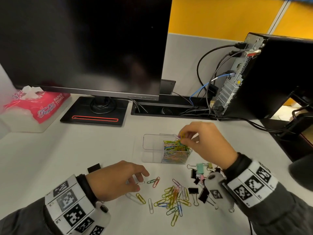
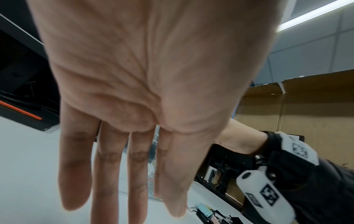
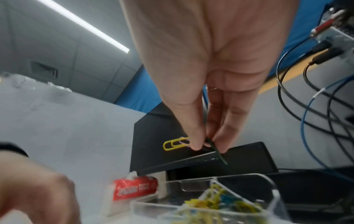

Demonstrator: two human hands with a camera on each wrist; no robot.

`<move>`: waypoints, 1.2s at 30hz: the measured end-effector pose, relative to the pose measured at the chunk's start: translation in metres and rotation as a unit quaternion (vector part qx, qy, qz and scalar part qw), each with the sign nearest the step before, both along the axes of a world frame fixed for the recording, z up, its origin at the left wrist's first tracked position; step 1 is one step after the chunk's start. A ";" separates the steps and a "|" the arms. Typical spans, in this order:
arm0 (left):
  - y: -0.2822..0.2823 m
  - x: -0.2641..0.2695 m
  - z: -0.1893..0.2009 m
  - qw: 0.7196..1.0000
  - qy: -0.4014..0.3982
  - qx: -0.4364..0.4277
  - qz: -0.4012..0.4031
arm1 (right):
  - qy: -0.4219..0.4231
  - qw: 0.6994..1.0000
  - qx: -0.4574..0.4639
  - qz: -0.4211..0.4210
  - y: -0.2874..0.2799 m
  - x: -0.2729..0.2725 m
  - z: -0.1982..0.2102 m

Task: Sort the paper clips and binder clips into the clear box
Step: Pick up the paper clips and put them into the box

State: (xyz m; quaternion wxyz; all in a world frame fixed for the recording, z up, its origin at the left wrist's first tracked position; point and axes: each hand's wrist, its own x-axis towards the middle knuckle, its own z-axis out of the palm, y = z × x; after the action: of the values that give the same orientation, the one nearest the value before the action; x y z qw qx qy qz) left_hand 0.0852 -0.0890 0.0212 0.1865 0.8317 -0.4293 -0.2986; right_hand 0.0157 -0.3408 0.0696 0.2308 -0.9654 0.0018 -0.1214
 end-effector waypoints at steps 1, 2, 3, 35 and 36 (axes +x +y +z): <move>0.000 0.000 0.000 1.000 0.002 0.001 -0.001 | -0.014 1.000 -0.016 -0.005 -0.003 0.005 -0.001; 0.000 0.000 -0.001 1.000 0.004 0.001 -0.001 | -0.016 0.999 -0.035 -0.008 -0.005 0.009 -0.004; 0.000 0.000 -0.001 1.000 0.005 0.001 -0.002 | -0.009 0.998 -0.053 -0.009 -0.006 0.012 -0.008; -0.095 0.006 -0.006 0.925 -0.364 -0.058 -0.092 | 0.104 0.986 -0.125 0.043 -0.008 -0.006 -0.033; -0.096 0.005 -0.007 0.924 -0.367 -0.063 -0.088 | 0.104 0.986 -0.125 0.045 -0.007 -0.007 -0.034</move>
State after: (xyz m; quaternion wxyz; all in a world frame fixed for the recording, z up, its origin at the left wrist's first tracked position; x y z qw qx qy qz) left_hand 0.0901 -0.1847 0.0144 0.0407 0.8285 -0.5571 0.0399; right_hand 0.0087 -0.3479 0.0359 0.1122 -0.9931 -0.0324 -0.0088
